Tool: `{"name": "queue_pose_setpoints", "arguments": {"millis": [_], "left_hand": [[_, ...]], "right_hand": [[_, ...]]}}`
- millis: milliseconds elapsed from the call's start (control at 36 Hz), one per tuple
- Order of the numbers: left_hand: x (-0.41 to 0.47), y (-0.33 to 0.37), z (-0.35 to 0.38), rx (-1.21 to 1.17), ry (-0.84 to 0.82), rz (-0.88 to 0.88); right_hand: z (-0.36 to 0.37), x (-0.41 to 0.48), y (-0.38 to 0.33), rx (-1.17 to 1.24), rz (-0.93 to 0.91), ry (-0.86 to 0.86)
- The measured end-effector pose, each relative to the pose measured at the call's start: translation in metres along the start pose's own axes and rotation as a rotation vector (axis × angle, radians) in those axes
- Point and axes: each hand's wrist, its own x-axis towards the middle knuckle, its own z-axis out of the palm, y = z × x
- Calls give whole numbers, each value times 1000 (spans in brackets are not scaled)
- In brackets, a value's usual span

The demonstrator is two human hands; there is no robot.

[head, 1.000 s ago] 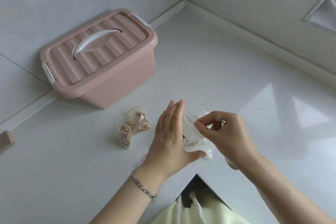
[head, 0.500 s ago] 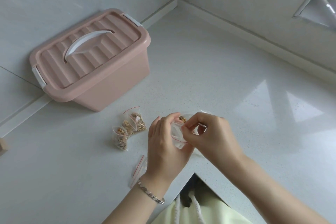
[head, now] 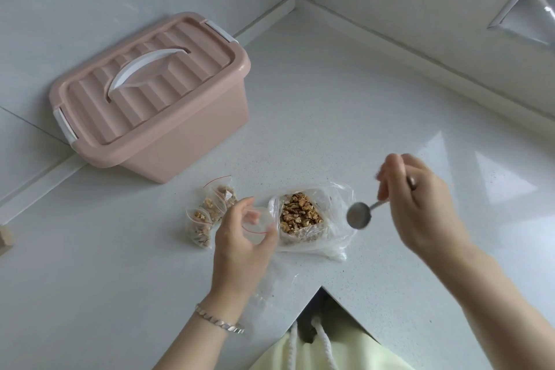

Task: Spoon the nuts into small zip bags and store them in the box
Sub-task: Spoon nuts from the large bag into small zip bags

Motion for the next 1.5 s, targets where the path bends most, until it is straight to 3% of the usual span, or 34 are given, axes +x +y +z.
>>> {"name": "queue_pose_setpoints", "arguments": {"millis": [111,361,556,778,1000,1278,1500], "left_hand": [[-2,-10,-3,-33,-35,-113],[-7,-15,-1,49,-69,-72],[-8,-14,-1,163,-79,19],[-9,-16,1,116,-27,7],[-9,-20,3,48,-99,-94],[-6,-16,3,67,-67,-68],[-7,-18,8,-27,-105,-200]], "right_hand": [[-5,7,18,0,90,-10],[33,-10,65,23,229,-77],[53,-19,81,87,252,-29],[59,-25,77,135,220,51],[74,-23,94,234,276,-101],[68,-24,107,397,376,-157],[82,-21,104,472,455,-208]]}}
